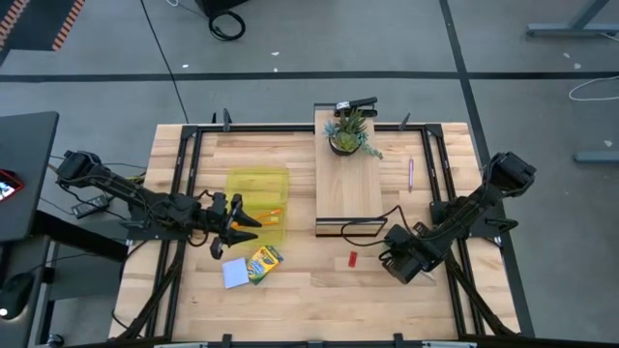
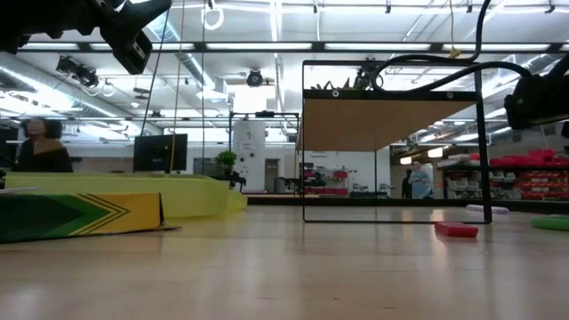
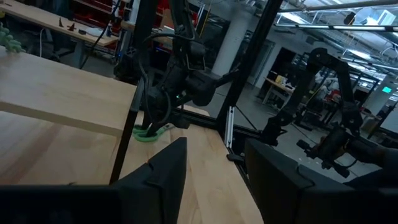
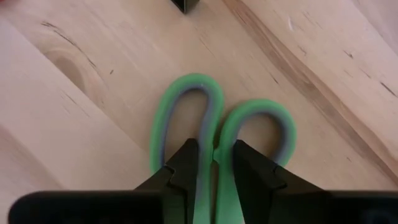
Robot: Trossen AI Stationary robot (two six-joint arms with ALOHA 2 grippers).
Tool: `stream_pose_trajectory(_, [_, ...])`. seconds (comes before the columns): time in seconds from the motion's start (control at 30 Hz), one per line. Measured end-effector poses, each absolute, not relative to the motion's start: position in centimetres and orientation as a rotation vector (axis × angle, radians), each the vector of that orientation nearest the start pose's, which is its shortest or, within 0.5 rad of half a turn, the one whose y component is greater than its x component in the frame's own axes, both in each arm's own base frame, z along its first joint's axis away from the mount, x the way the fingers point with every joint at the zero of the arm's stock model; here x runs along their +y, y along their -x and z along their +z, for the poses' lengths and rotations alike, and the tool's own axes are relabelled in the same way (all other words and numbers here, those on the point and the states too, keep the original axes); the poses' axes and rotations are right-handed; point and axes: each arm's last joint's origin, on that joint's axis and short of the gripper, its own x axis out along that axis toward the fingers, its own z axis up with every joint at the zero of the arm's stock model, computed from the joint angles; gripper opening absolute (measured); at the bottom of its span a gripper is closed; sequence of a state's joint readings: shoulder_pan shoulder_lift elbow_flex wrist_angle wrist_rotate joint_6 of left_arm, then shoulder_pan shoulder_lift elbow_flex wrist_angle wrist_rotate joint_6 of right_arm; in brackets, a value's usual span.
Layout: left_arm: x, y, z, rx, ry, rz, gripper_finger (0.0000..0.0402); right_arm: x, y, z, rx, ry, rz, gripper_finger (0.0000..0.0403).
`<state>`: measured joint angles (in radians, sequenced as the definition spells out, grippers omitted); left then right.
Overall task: Pack school essentials
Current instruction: Put the green scissors into the yellow supply box
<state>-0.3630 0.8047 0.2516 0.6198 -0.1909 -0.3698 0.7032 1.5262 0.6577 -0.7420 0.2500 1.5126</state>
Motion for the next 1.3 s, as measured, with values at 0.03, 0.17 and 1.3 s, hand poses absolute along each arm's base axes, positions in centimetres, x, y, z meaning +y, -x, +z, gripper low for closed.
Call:
stream_pose_trajectory(0.03, [-5.6, -16.4, 22.2, -0.032, 0.381, -0.182, 0.0172, 13.0, -16.4, 12.4, 1.268, -0.491, -0.721, 0.0091])
stream_pose_trajectory(0.17, [-5.6, -16.4, 22.2, -0.037, 0.325, -0.181, 0.0172, 13.4, -16.9, 13.0, 1.275, -0.464, -0.681, 0.0095])
stream_pose_trajectory(1.3, [-5.8, -16.2, 22.3, -0.072, -0.101, -0.089, 0.0174, 19.0, -26.0, 27.4, 0.714, -0.244, -0.108, 0.0097])
